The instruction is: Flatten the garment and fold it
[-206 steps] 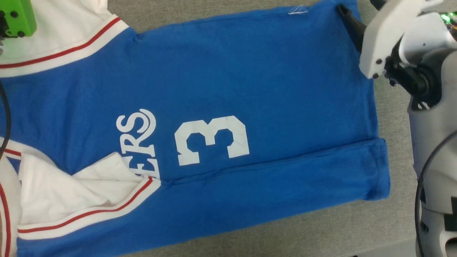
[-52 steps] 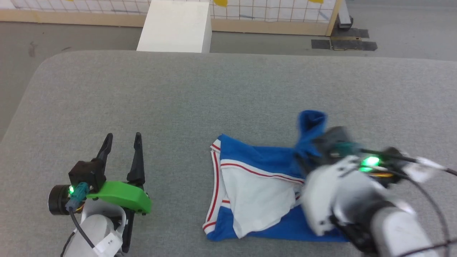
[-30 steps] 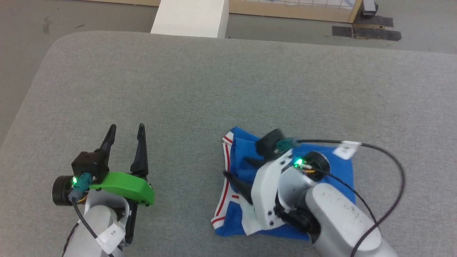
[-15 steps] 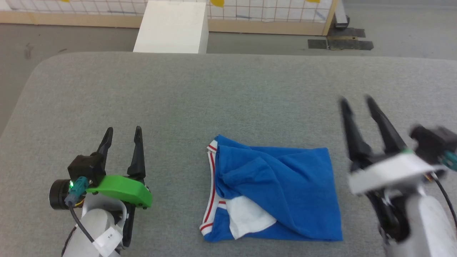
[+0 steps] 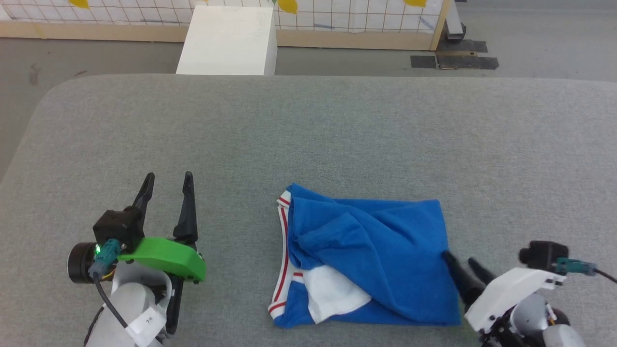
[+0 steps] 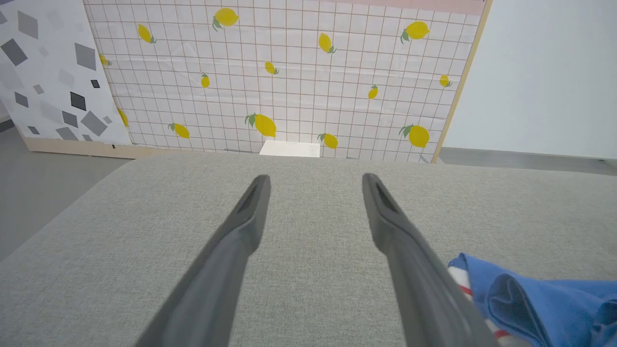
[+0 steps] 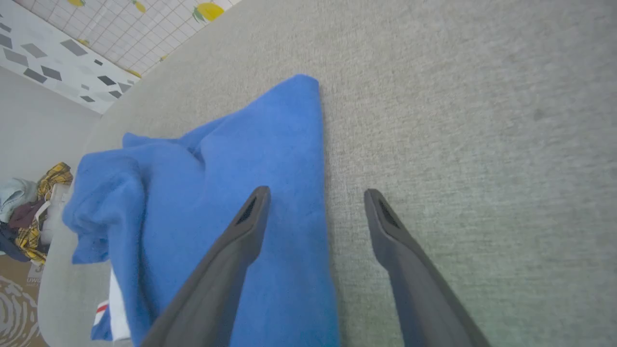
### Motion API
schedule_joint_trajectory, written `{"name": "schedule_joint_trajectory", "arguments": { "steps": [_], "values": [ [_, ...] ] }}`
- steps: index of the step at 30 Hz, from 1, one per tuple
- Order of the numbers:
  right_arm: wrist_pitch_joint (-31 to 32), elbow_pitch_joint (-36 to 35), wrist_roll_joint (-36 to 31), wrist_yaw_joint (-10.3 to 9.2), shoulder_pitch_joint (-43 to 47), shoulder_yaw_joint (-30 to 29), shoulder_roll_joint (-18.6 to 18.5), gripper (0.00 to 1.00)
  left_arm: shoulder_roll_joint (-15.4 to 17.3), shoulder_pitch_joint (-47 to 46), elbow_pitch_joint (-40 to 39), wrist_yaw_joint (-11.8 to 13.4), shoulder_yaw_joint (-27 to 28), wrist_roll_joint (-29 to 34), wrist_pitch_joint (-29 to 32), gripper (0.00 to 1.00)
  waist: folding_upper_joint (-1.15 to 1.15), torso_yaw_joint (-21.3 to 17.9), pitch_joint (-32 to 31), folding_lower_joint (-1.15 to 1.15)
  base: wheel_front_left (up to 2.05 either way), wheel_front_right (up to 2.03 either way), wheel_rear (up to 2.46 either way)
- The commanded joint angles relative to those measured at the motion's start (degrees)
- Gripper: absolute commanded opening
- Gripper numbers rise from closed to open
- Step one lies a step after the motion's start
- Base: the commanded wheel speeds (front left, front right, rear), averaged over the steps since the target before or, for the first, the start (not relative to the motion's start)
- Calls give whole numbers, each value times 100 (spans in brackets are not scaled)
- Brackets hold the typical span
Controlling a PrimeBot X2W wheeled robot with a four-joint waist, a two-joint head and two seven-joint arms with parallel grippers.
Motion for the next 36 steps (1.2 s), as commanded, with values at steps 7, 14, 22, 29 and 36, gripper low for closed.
{"name": "schedule_joint_trajectory", "arguments": {
  "steps": [7,14,22,29,36],
  "values": [
    [509,465,172,-8,-275,337,7,100,6,44,64,-52,17,30,-43,100,0,70,5,0,0,0,0],
    [847,429,-361,-8,-602,511,7,0,-8,100,87,-57,91,39,-43,100,0,20,-9,0,0,0,0],
    [1262,-875,-3043,-8,-1611,1604,-625,0,94,183,-100,33,299,72,-43,100,0,-704,203,0,0,0,0],
    [1249,-724,-3187,-8,-2378,1861,-1619,0,271,-13,-370,66,394,102,-16,100,0,-1467,665,0,0,0,0],
    [975,56,-3230,-8,-3063,1616,-2458,0,514,-518,-844,139,393,263,220,100,0,-2039,1361,0,0,0,0]
  ]
}}
